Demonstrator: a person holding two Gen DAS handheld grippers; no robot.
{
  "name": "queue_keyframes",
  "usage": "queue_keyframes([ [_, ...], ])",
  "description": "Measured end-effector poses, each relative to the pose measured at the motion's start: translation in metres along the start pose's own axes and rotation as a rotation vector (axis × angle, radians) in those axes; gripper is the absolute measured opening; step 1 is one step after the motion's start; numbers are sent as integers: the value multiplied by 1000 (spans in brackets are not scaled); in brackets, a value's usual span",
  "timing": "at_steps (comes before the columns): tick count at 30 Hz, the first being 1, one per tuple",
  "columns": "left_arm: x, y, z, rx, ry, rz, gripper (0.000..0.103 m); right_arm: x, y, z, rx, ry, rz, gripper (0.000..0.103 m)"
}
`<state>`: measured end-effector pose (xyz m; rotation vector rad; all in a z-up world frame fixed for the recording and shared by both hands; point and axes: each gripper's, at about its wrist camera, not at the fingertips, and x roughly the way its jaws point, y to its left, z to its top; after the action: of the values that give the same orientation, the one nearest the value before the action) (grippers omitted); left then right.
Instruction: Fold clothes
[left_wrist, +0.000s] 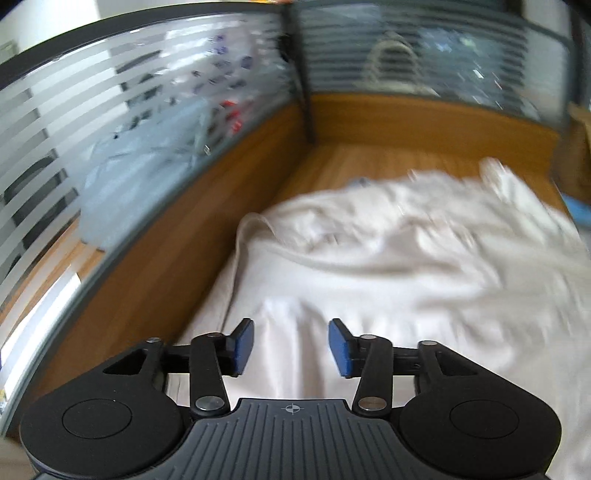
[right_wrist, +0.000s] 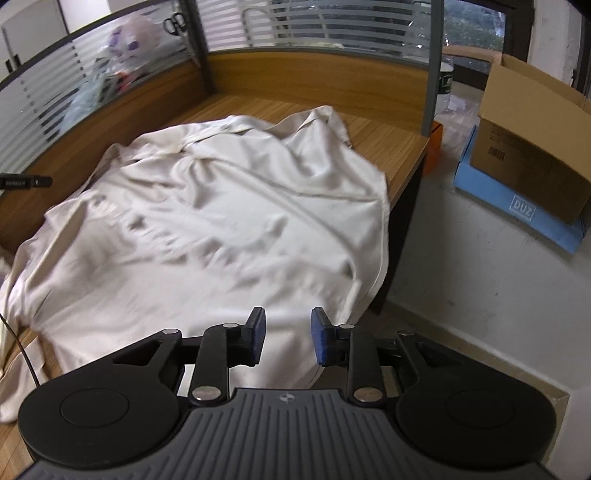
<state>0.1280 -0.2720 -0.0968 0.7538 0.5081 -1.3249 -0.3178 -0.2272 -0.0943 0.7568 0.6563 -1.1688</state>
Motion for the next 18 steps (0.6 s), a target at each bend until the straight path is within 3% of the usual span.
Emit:
queue_keyframes([
  [9, -46, -20, -88, 75, 95, -73, 55, -34, 29, -46, -1, 35, 49, 37],
  [18, -57, -23, -155, 46, 153, -41, 57, -35, 60, -88, 91, 101, 171, 37],
])
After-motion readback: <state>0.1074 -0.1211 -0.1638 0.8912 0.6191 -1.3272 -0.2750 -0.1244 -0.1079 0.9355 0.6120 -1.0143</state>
